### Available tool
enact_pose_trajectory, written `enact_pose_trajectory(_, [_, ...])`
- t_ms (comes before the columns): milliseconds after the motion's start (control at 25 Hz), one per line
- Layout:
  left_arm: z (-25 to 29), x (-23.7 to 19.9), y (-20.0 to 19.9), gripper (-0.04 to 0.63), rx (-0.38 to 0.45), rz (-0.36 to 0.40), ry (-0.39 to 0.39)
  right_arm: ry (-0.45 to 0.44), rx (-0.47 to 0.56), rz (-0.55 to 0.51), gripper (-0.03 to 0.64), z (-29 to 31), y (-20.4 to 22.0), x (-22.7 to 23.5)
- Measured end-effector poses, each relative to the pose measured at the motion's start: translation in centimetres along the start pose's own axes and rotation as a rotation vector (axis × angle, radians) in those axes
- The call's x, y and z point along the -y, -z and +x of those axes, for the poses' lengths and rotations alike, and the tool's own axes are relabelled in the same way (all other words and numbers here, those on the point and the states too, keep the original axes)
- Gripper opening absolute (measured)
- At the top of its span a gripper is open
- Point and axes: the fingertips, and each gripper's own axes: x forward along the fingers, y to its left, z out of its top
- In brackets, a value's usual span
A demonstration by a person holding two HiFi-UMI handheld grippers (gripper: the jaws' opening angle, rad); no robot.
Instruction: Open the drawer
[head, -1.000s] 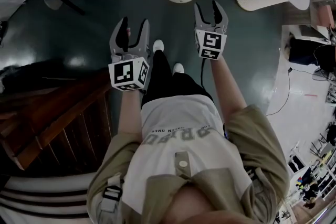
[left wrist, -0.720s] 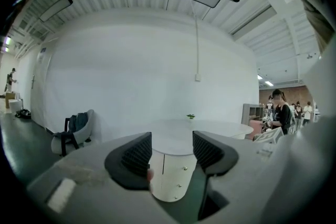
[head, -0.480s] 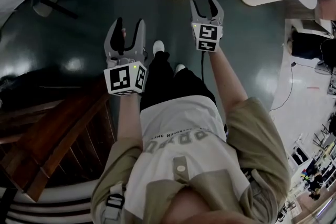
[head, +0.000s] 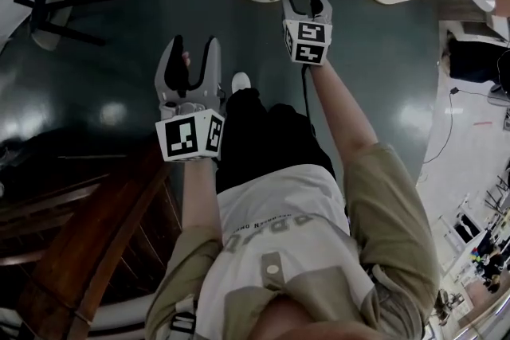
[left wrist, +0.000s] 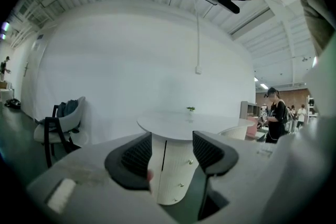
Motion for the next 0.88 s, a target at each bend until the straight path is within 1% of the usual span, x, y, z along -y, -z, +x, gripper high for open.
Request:
enact_pose_trajectory(80, [0.7,0.2,0.8,0.256,0.0,-0.01,0.009,-0.005,-0.004,0.015,0.242,1.5,0.8,0.2])
enact_pose_trajectory(200, [1.7,0.6,2.0,0.256,-0.004,-0.022,0.011,-0.013,-0.021,-0.007,0.236,3.5,1.8,0.7])
enact_pose_trajectory(360, [2.4,0.2,3.0,0.256,-0.009,-0.027,0.008,-0.016,-0.07,0.008,0.23,6.1,4.0,0.8])
enact_pose_trajectory(520, [3.5,-0.2,4.0,0.256,-0.016,-0.038,-0.002,-0.003,-0.099,-0.01,0.227,8.7,5.5,1.2])
enact_pose_trajectory(600, [4.0,-0.3,4.5,0.256,-0.02,-0.042,-0.004,0.006,-0.104,-0.005,0.215,9.9,6.2,1.6])
enact_pose_trajectory(880, [4.9,-0.3,5.6,0.256,-0.034,-0.06,-0.011,0.013,-0.102,-0.01,0.199,12.1,6.3,1.9])
